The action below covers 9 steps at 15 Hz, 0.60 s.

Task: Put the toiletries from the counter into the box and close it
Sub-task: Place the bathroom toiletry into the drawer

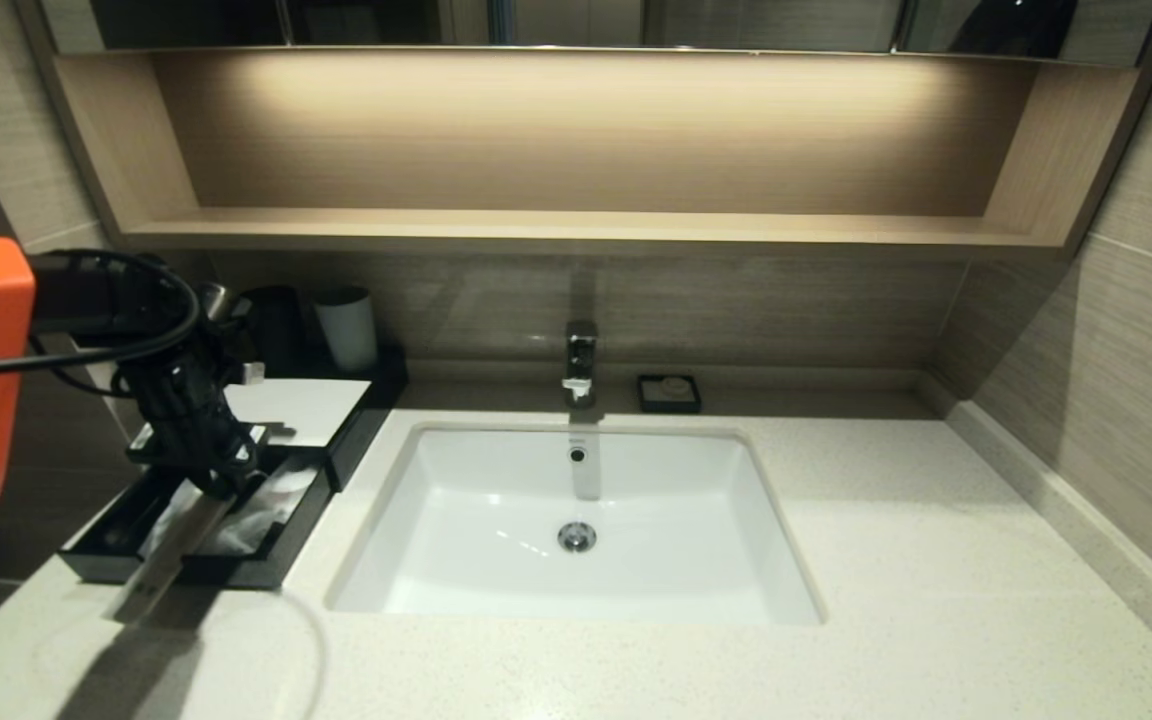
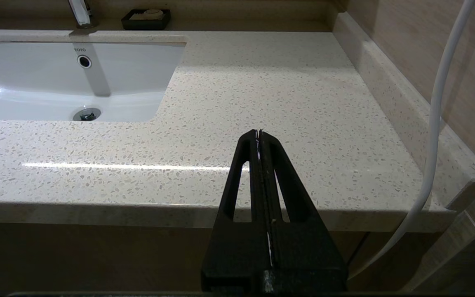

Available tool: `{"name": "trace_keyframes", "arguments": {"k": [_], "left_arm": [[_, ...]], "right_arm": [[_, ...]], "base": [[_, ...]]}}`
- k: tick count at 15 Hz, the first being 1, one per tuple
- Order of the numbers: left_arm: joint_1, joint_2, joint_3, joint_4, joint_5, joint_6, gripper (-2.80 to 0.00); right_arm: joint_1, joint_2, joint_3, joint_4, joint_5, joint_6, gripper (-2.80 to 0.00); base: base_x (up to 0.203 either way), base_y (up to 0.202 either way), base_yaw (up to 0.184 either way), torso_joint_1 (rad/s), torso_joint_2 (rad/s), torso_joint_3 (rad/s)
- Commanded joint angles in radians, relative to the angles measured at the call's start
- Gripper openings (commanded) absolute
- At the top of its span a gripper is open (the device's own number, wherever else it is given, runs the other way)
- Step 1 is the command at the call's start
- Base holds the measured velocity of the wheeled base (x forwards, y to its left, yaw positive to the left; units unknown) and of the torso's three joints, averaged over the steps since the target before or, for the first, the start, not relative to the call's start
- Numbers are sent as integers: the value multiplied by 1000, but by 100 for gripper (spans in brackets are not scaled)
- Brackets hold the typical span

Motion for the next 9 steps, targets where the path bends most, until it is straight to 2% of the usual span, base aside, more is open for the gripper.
{"name": "trace_keyframes", "arguments": {"k": [1,8,9], "left_arm": [[-1,-1,0,-3,2,-9,-280],[1,14,0,-14,14,-12,-280],[-1,18,0,-14,36,-12,0]], "right_arm": [[0,0,2,0,0,0,-280],[0,0,2,0,0,0,-280],[0,0,2,-1,0,0,-280]], "base": [[0,0,0,0,0,0],[0,0,0,0,0,0],[0,0,0,0,0,0]]}}
